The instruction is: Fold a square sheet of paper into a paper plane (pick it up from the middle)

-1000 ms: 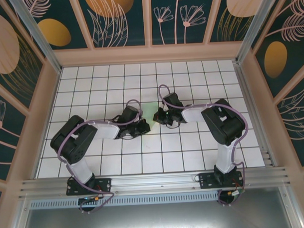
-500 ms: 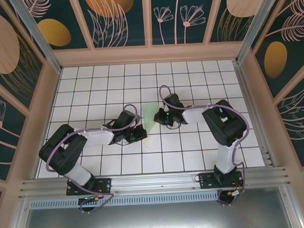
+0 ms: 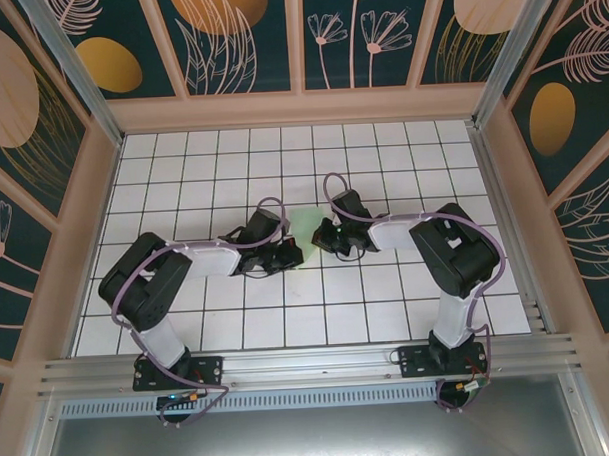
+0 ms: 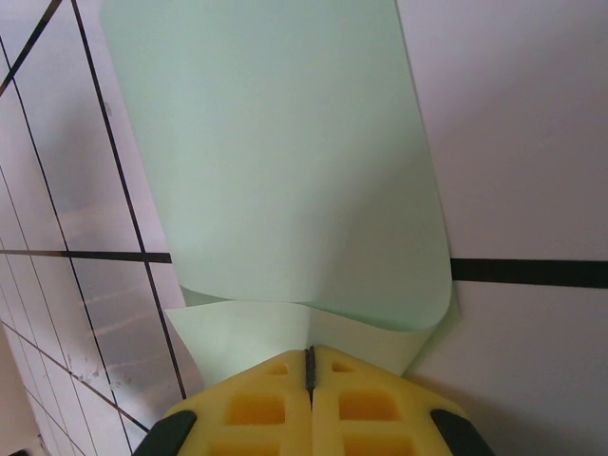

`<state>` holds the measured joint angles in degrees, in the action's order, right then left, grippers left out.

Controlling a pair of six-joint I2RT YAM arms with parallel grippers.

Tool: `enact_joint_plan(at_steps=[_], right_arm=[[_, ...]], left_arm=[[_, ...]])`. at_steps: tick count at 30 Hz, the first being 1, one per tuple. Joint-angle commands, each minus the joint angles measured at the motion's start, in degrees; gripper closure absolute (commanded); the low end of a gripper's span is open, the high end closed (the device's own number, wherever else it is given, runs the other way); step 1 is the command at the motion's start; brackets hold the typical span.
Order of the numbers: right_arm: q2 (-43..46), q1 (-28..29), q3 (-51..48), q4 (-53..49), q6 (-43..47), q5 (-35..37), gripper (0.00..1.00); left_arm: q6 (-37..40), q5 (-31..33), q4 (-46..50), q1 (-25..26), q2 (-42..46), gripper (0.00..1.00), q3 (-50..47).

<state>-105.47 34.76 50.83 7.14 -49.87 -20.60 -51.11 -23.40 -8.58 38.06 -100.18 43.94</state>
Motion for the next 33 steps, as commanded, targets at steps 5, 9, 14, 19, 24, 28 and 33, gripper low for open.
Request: enact_joint_plan(at_steps=[5, 9, 14, 19, 24, 28, 33], right_arm=[[2.1, 0.2, -0.6, -4.6, 4.2, 2.3, 1.0], [5.0, 1.2, -0.1, -2.1, 9.3, 1.0, 1.0], [4.5, 4.3, 0.2, -2.3, 11.4, 0.9, 1.0], [2.5, 5.8, 0.5, -2.7, 10.4, 1.8, 1.0], [0.4, 5.7, 1.2, -4.6, 10.8, 3.0, 1.0], [-1.1, 4.4, 0.9, -5.1, 11.8, 3.1, 1.0], [-1.3, 0.6, 0.1, -4.5, 13.7, 2.2, 1.0]], left_arm=[[1.8, 0.6, 3.7, 0.4, -2.5, 1.0, -0.5], [2.5, 2.2, 5.3, 0.4, -2.1, 1.0, -1.8], [2.8, 2.9, 5.3, 0.4, -1.8, 1.0, -2.2], [2.8, 3.0, 5.2, 0.4, -1.6, 1.0, -2.3], [2.9, 3.3, 5.4, 0.4, -1.4, 1.0, -2.5], [2.7, 3.5, 5.4, 0.4, -1.4, 1.0, -3.1], [3.0, 3.3, 6.4, 0.4, -2.2, 1.0, -3.9]])
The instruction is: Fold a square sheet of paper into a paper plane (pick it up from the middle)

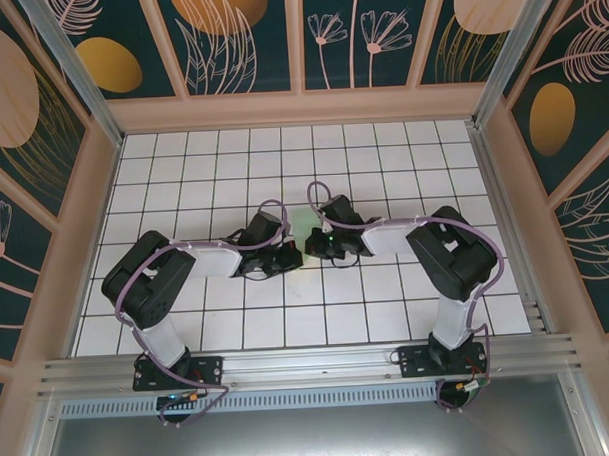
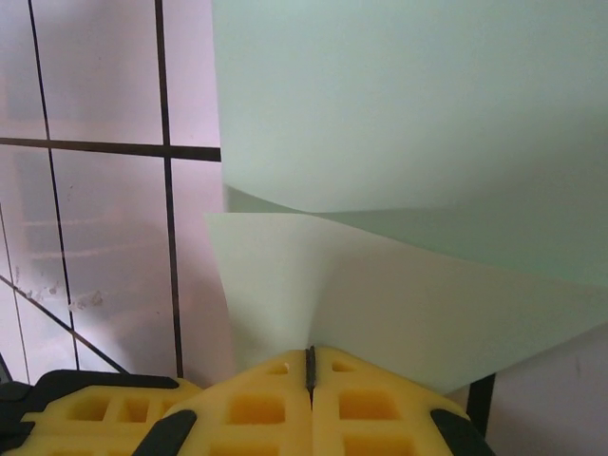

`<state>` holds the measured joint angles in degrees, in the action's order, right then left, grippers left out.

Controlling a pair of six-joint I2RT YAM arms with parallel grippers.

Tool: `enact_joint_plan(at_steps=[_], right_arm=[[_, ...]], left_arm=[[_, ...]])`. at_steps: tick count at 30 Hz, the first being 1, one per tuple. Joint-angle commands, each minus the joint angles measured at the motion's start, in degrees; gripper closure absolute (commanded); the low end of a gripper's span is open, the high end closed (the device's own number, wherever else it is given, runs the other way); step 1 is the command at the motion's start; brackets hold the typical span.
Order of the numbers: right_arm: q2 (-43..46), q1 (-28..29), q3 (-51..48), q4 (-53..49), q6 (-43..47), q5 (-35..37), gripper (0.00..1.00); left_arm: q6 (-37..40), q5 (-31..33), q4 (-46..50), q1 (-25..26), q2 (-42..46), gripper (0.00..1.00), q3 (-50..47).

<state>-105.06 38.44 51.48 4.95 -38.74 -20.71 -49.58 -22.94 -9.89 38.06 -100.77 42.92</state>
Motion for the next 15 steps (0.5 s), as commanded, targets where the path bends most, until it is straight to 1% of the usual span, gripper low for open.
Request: enact_joint_plan(at_steps=[1, 3, 5, 10, 12, 15], right_arm=[[-1.7, -4.1, -0.7, -2.0, 3.3, 1.7, 1.0], [-1.6, -6.2, -0.7, -1.8, 4.4, 0.7, 1.0], [-1.6, -8.1, -0.8, -1.8, 5.4, 0.3, 1.0], [-1.7, -13.4, -0.5, -2.5, 7.3, 1.4, 1.0], [-0.7, -14.6, 0.0, -3.4, 7.4, 2.7, 1.0], [2.7, -14.6, 0.3, -3.7, 7.0, 3.4, 1.0]], left_arm=[[1.7, 2.2, 7.7, 0.4, -1.9, 1.0, -3.0], [2.0, 1.0, 7.5, 0.4, -2.1, 1.0, -3.4], [2.6, 1.1, 8.4, 0.4, -1.7, 1.0, -3.4], [2.8, 1.2, 9.0, 0.4, -1.8, 1.0, -3.0], [3.0, 1.3, 9.0, 0.4, -1.9, 1.0, -2.6], [3.9, 2.0, 9.6, 0.4, -1.2, 1.0, -0.9]])
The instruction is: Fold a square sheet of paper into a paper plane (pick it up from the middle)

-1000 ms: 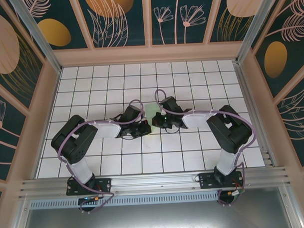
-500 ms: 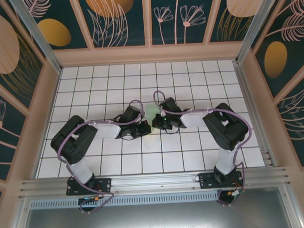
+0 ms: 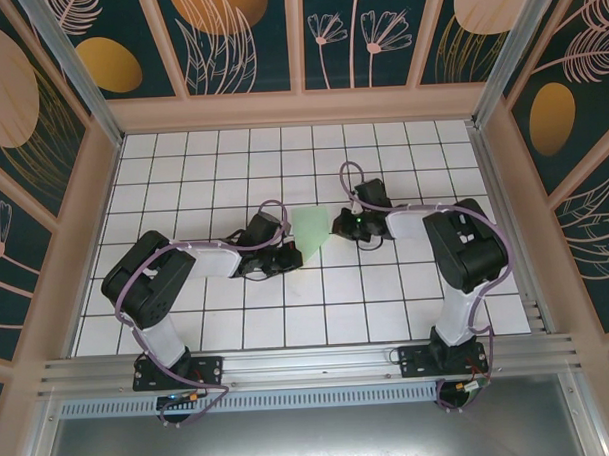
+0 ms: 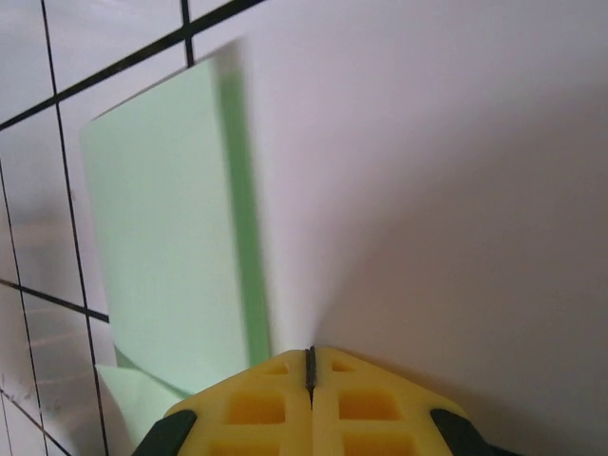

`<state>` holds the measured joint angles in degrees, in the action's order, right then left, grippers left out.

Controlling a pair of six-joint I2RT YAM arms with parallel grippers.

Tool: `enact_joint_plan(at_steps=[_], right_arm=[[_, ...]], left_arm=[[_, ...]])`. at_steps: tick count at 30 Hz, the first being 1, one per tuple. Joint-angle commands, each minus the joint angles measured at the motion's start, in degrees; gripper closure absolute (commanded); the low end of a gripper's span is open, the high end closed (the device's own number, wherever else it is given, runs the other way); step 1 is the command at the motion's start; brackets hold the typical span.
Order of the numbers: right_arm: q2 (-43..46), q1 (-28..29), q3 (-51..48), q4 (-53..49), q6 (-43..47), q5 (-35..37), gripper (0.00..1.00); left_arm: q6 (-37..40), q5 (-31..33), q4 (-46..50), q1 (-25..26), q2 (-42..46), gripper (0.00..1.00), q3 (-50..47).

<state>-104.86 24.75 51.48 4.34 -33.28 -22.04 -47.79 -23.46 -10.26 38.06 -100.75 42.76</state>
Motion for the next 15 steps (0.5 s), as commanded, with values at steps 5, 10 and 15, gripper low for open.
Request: enact_joint_plan(at_steps=[5, 10, 15], right_arm=[[7.7, 0.3, -2.5, 0.0, -1.3, 1.5, 1.0], [10.3, 4.4, -3.8, 1.6, -3.8, 1.5, 1.0], [8.1, 7.6, -2.9, 2.7, -5.2, 1.0, 1.0]], left_arm=[[5.3, 4.0, 10.9, 0.3, 2.2, 1.0, 5.4], [4.5, 4.4, 8.7, 0.4, 5.4, 0.99, 6.8], [3.3, 4.6, 8.7, 0.3, 2.9, 1.0, 6.6]])
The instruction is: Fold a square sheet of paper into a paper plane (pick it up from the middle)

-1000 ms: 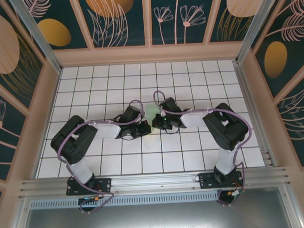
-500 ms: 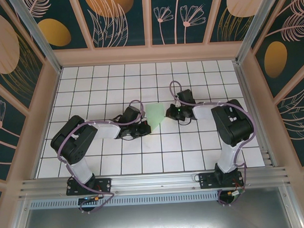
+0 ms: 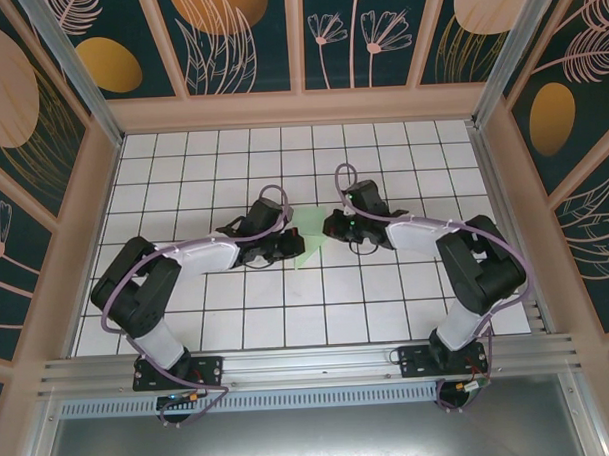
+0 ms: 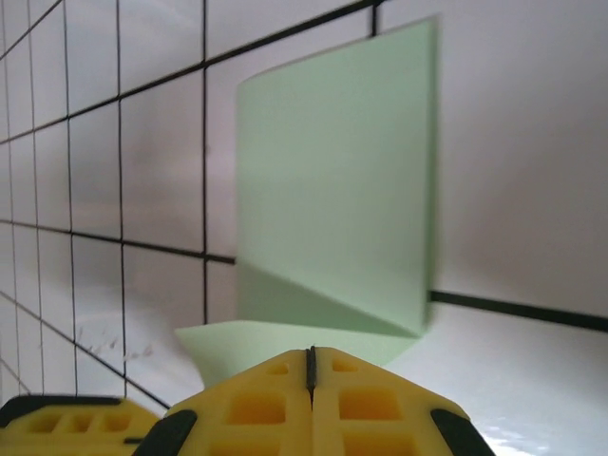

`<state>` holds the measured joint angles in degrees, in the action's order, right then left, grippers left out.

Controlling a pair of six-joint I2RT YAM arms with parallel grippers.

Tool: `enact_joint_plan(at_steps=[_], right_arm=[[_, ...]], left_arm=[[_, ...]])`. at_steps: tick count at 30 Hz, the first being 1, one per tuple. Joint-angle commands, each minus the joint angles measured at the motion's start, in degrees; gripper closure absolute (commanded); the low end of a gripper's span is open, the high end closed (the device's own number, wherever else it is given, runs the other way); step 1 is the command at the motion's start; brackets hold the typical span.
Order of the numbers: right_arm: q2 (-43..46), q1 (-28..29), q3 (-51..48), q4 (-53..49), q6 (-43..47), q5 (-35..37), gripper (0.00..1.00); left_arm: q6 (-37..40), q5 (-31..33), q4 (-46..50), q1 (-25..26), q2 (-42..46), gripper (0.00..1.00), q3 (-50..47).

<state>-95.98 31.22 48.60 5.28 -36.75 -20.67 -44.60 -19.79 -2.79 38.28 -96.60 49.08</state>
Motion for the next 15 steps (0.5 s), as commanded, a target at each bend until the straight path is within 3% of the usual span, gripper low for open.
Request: enact_joint_plan(at_steps=[1, 15], right_arm=[[-1.9, 1.7, 0.5, 1.8, -1.9, -0.6, 1.0], [-12.5, 4.6, 6.6, -0.3, -2.7, -2.0, 1.0]], left_arm=[[-0.2, 0.7, 1.2, 0.2, -2.0, 1.0, 0.1], [-0.3, -1.1, 3.2, 0.1, -5.6, 1.0, -2.8]])
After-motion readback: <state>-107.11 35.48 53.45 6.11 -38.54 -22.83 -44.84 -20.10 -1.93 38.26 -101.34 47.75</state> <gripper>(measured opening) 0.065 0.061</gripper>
